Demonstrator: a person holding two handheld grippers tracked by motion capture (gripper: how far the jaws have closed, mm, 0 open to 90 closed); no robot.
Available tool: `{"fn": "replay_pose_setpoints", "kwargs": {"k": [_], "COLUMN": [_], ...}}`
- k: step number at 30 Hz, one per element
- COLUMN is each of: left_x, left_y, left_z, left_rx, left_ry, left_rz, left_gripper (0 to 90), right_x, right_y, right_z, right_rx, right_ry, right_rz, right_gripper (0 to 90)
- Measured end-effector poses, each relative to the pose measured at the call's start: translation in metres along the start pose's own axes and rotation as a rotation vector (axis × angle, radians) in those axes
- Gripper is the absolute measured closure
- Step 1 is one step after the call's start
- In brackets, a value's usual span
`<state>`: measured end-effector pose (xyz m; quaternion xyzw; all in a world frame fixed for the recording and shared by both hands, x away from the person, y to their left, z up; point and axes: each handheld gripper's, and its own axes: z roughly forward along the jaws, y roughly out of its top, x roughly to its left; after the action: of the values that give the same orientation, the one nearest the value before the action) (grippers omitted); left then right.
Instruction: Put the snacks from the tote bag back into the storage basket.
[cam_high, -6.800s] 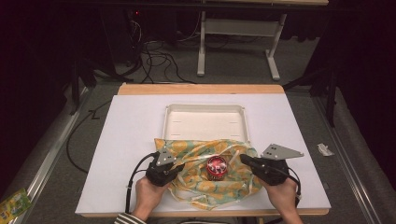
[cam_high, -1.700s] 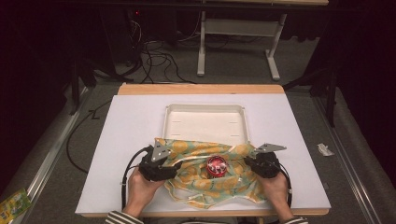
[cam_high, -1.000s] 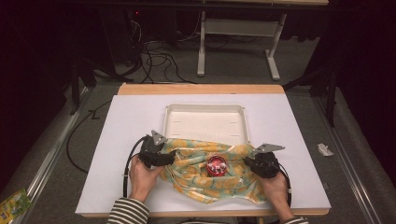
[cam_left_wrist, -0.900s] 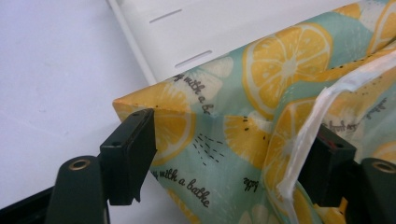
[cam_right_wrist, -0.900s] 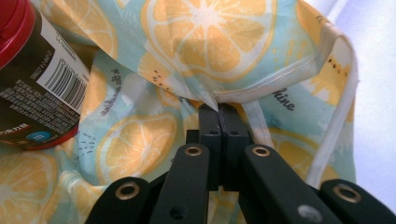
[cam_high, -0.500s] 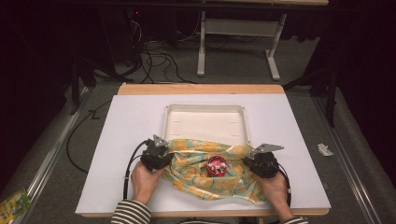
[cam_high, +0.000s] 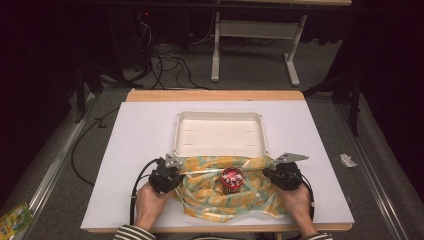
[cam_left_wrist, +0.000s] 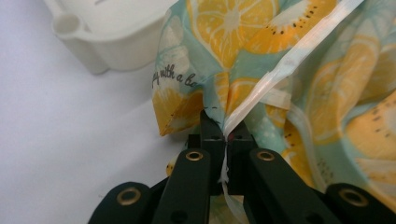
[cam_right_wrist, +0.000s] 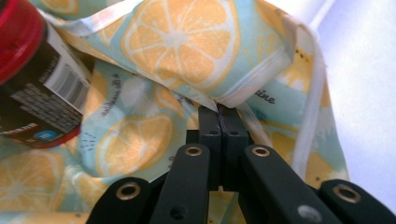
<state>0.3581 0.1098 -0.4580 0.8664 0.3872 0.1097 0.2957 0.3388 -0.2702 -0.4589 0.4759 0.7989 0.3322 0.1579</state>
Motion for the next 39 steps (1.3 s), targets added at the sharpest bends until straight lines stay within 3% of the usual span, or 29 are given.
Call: {"fn": "replay_pose_setpoints", "kwargs": {"k": [7,14,18,22,26,28,32,36,39], "left_x": [0.0,0.0,0.003,0.003,0.002,0.002,0.001,0.002,0.002], "left_y": [0.0,-0.002,-0.004,-0.004,-0.004,-0.004,-0.004,-0.004,-0.005], "left_z": [0.007,0.007,0.006,0.005,0.003,0.003,0.002,-0.002,-0.006], "left_rx": [0.01,-0.007,-0.018,-0.021,-0.037,-0.044,-0.052,-0.065,-0.082], "left_ry": [0.052,0.034,0.015,0.012,0.007,0.002,-0.006,-0.013,-0.025], "left_rz": [0.038,0.02,0.004,0.014,0.012,0.011,0.013,0.004,0.004], "left_gripper": [89.9,89.8,89.8,89.7,89.5,89.4,89.1,86.1,78.7], "right_x": [-0.004,-0.004,-0.002,0.001,0.011,0.019,0.033,0.037,0.036], "right_y": [-0.002,-0.007,-0.013,-0.014,-0.012,-0.011,-0.009,-0.006,-0.006], "right_z": [0.008,0.006,-0.005,-0.019,-0.034,-0.037,-0.028,-0.013,-0.003], "right_rx": [0.052,0.043,0.012,-0.03,-0.088,-0.097,-0.057,-0.034,-0.015], "right_ry": [-0.039,-0.023,-0.013,-0.019,-0.009,0.008,0.057,0.078,0.077], "right_rz": [0.016,0.03,0.037,0.035,0.014,-0.016,-0.064,-0.076,-0.07], "right_gripper": [90.0,90.0,81.3,76.1,79.5,85.5,90.0,90.0,90.0]}}
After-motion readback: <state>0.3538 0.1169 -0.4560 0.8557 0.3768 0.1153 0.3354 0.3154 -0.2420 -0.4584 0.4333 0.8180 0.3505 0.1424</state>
